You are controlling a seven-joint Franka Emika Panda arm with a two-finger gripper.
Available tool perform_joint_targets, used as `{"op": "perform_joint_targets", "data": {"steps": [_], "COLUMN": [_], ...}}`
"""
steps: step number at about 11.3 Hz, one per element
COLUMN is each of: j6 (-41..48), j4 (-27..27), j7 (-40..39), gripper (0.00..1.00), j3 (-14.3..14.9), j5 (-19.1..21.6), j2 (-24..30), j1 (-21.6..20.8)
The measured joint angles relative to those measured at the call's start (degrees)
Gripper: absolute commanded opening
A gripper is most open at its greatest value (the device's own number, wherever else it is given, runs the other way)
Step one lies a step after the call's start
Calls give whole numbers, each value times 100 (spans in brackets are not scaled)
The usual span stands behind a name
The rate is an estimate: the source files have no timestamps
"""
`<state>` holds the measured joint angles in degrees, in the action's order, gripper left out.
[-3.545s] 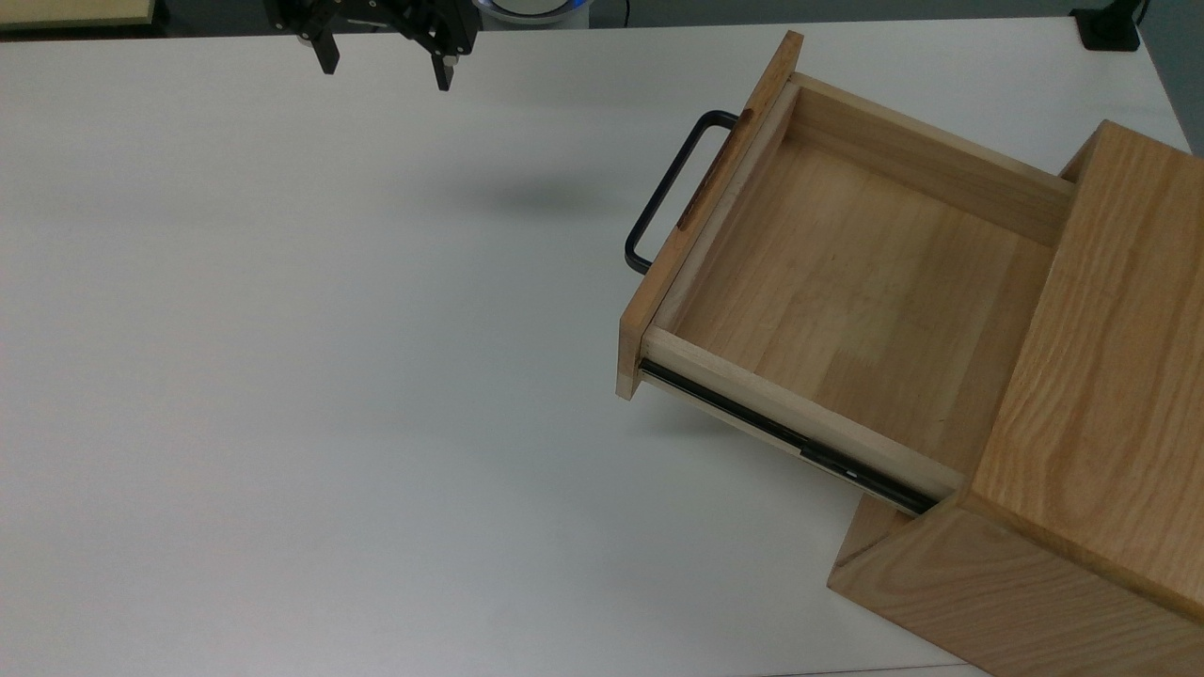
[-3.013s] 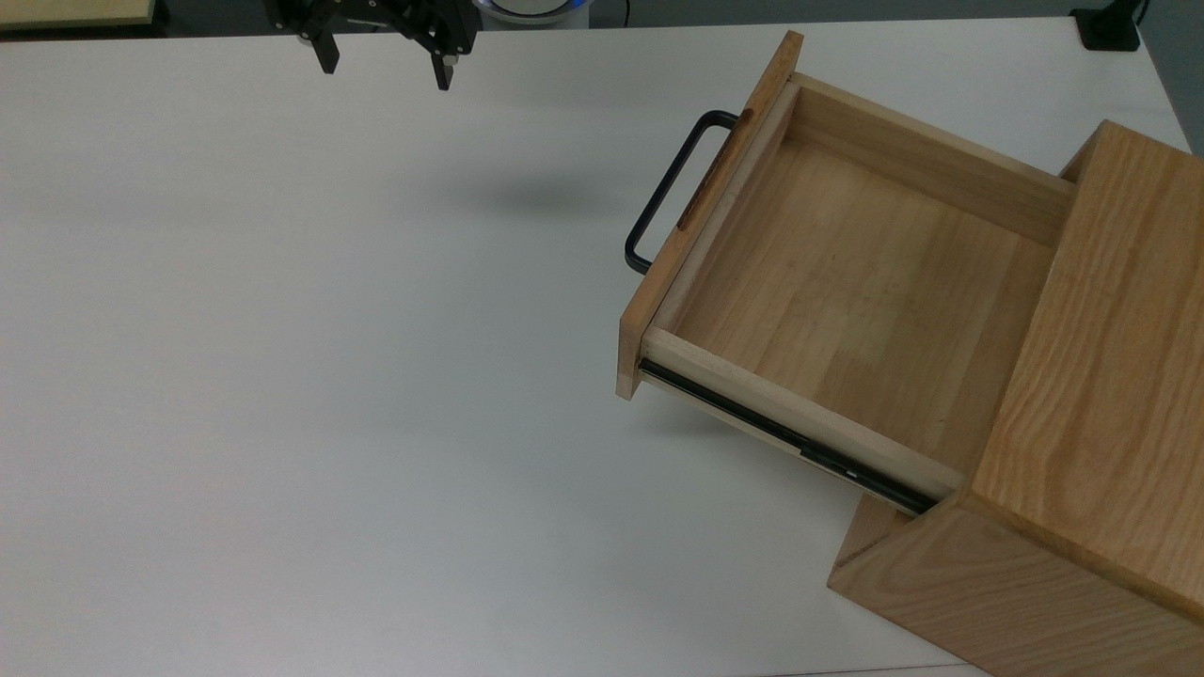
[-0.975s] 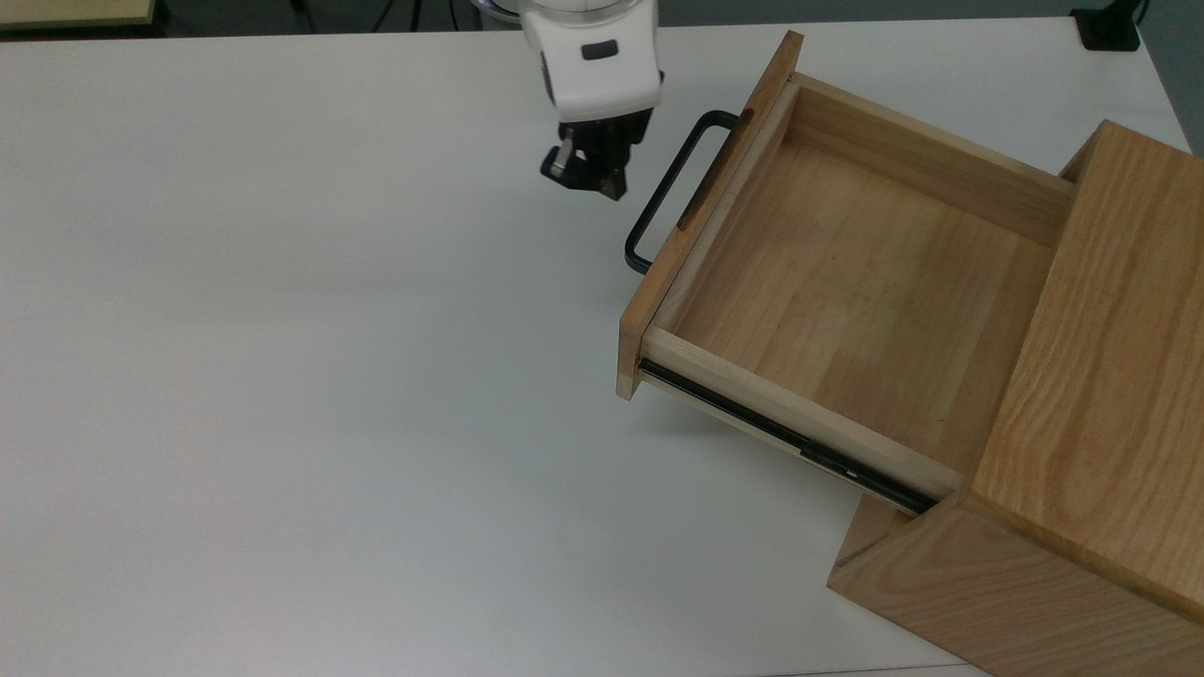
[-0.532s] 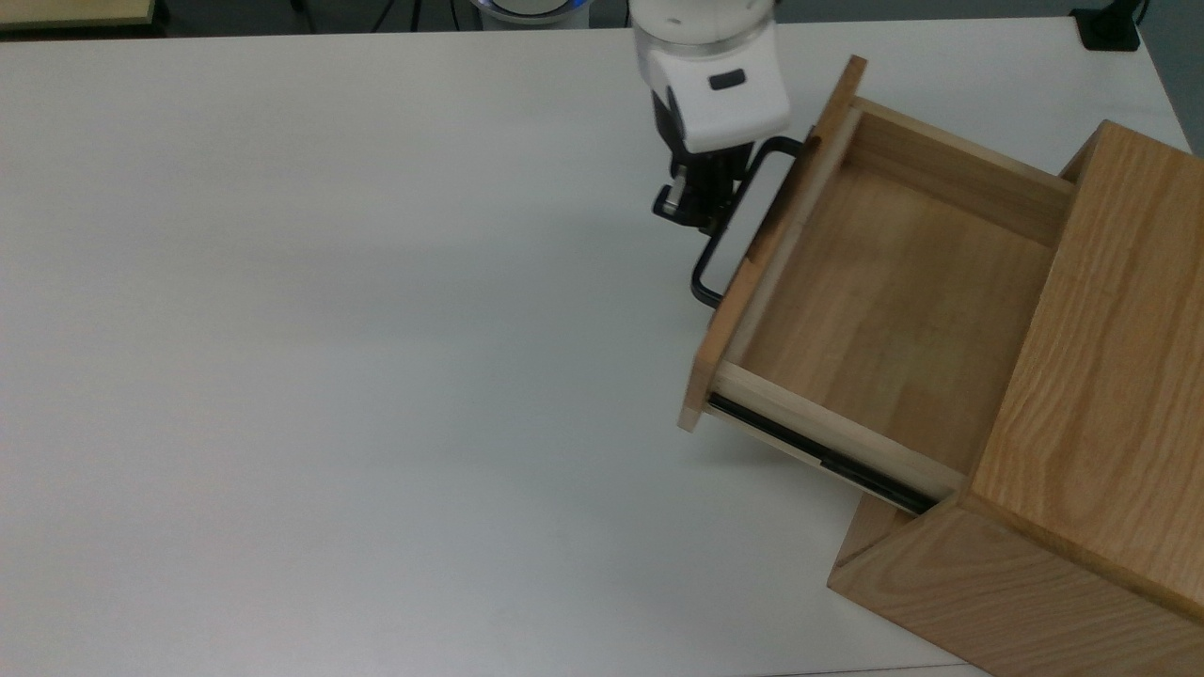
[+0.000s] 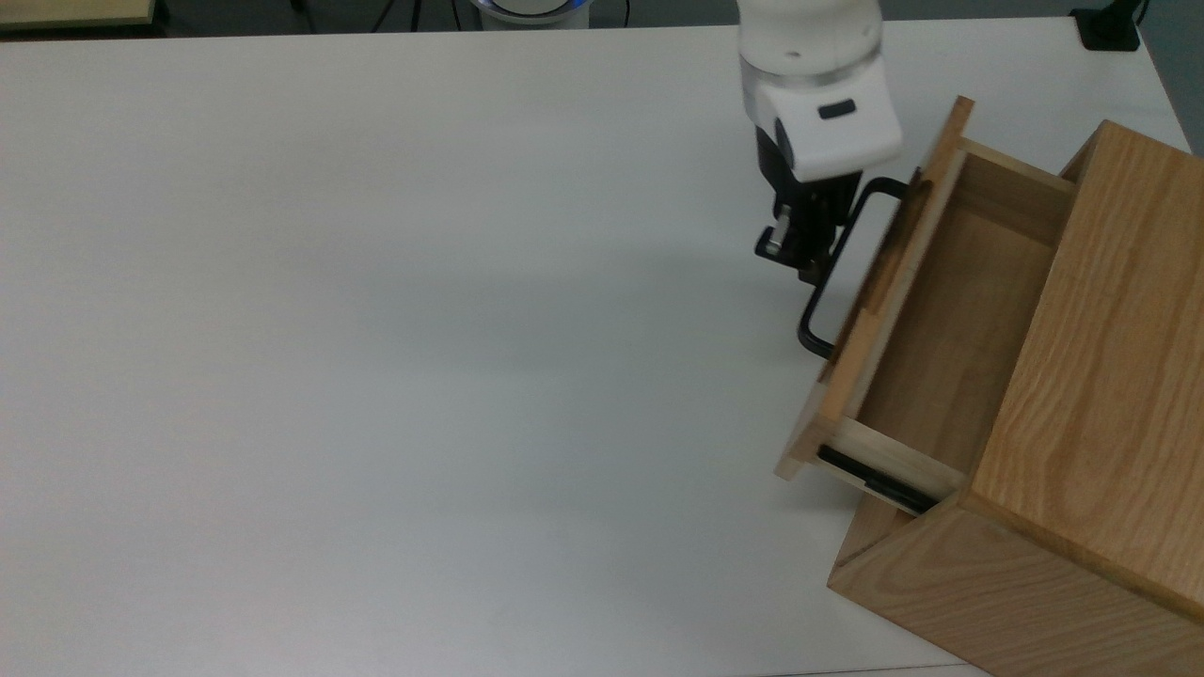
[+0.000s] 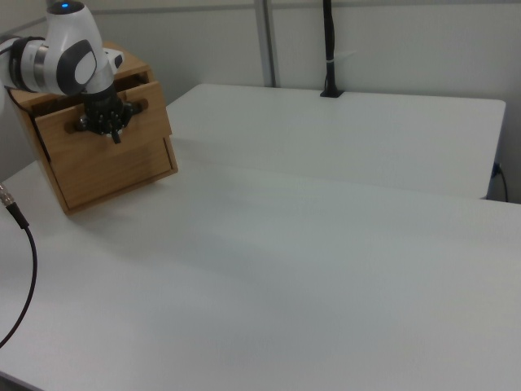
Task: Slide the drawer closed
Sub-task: 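Push the drawer front with the gripper into the wooden cabinet, then hold the gripper against the closed drawer front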
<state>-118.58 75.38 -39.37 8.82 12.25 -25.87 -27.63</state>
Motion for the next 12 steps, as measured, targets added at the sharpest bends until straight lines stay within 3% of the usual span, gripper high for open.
{"op": "perform_joint_targets", "data": {"steps": [4, 12], "j6": [-1062, -1741], "j4": [-350, -456], "j7": [242, 750], "gripper": [0, 0], "j3": [-81, -345], "j5": [0, -1], "j2": [-621, -680], "j1": [-192, -193]}}
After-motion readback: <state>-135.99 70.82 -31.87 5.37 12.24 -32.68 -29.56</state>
